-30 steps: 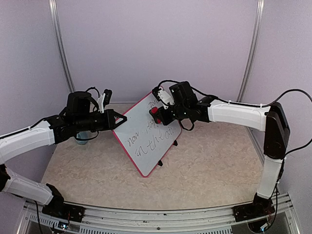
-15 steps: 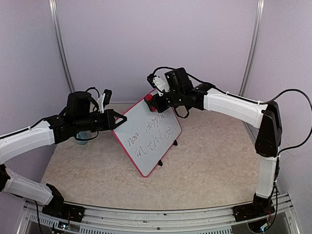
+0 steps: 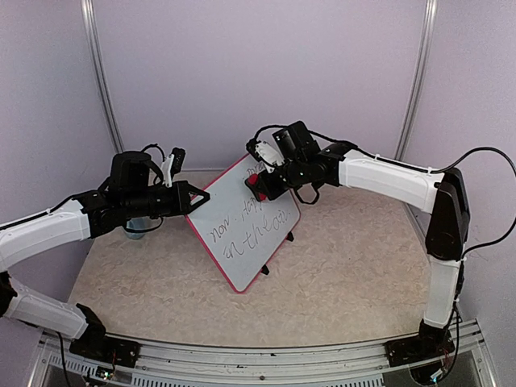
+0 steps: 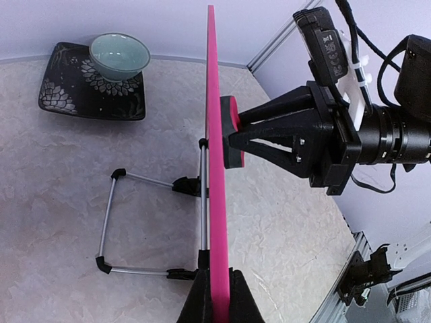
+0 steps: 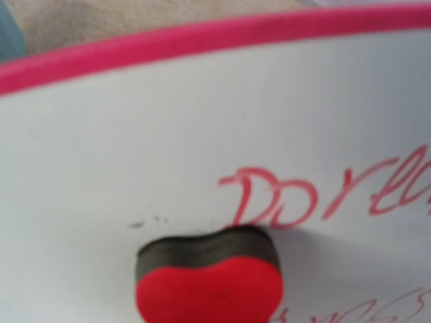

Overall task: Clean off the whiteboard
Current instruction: Erase the whiteboard at the center of the board.

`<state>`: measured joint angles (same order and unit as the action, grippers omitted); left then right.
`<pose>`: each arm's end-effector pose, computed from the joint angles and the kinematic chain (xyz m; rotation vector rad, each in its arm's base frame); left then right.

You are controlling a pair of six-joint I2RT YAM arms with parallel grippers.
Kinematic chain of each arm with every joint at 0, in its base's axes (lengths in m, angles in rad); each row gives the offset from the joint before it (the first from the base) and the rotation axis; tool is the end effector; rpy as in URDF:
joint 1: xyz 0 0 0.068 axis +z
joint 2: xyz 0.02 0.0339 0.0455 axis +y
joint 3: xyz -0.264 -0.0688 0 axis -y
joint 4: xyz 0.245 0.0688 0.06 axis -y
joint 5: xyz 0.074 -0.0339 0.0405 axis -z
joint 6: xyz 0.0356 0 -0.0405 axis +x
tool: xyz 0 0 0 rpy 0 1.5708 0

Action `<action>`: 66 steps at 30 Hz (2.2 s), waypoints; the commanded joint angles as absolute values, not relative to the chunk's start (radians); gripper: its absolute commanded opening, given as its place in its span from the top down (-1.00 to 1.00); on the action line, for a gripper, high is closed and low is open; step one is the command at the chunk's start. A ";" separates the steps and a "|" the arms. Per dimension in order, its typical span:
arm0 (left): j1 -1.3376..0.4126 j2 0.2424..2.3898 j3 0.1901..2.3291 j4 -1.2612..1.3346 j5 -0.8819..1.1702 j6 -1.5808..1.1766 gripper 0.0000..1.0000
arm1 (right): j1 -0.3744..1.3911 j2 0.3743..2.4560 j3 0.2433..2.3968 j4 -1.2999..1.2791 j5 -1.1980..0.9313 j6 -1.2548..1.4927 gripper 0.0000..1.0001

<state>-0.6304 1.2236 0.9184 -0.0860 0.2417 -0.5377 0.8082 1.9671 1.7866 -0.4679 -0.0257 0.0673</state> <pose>0.2230 -0.1733 0.3040 0.2655 2.0718 -0.9792 0.3178 0.3340 0.3059 -0.8343 2.1082 0.5040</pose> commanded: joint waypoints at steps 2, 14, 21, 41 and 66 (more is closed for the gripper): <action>-0.657 1.196 0.925 -0.069 0.339 -0.533 1.00 | 0.806 1.987 1.846 -0.524 -0.033 0.054 1.00; -0.656 1.179 0.915 -0.074 0.333 -0.534 1.00 | 0.805 2.040 2.023 -0.514 0.028 0.063 1.00; -0.653 1.179 0.909 -0.068 0.337 -0.535 1.00 | 0.805 2.003 1.826 -0.469 -0.006 0.084 1.00; -0.650 1.176 0.905 -0.061 0.342 -0.538 1.00 | 0.805 1.973 1.799 -0.460 0.003 0.083 1.00; -0.644 1.176 0.906 -0.063 0.347 -0.535 1.00 | 0.775 1.958 1.649 -0.408 -0.012 0.084 1.00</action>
